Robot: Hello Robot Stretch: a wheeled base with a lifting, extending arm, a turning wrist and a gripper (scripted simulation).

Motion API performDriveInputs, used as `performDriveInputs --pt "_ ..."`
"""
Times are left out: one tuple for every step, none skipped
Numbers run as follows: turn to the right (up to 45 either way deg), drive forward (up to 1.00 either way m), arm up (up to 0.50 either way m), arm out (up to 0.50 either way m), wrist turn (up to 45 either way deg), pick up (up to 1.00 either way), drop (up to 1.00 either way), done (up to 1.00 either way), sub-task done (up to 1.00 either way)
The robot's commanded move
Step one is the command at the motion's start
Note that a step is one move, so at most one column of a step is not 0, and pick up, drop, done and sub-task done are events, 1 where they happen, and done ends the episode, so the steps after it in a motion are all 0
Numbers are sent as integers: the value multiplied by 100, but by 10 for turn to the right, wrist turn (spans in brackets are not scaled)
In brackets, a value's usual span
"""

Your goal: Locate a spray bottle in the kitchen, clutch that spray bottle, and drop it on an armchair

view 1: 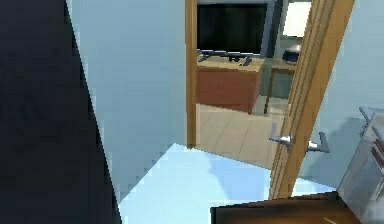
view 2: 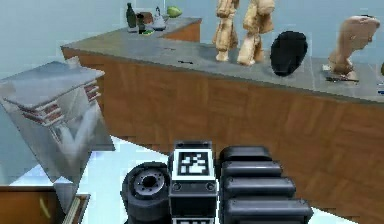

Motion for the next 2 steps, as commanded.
performDriveInputs --pt "0 80 0 0 0 0 0 0 0" --pt "30 0 0 0 0 0 0 0 0"
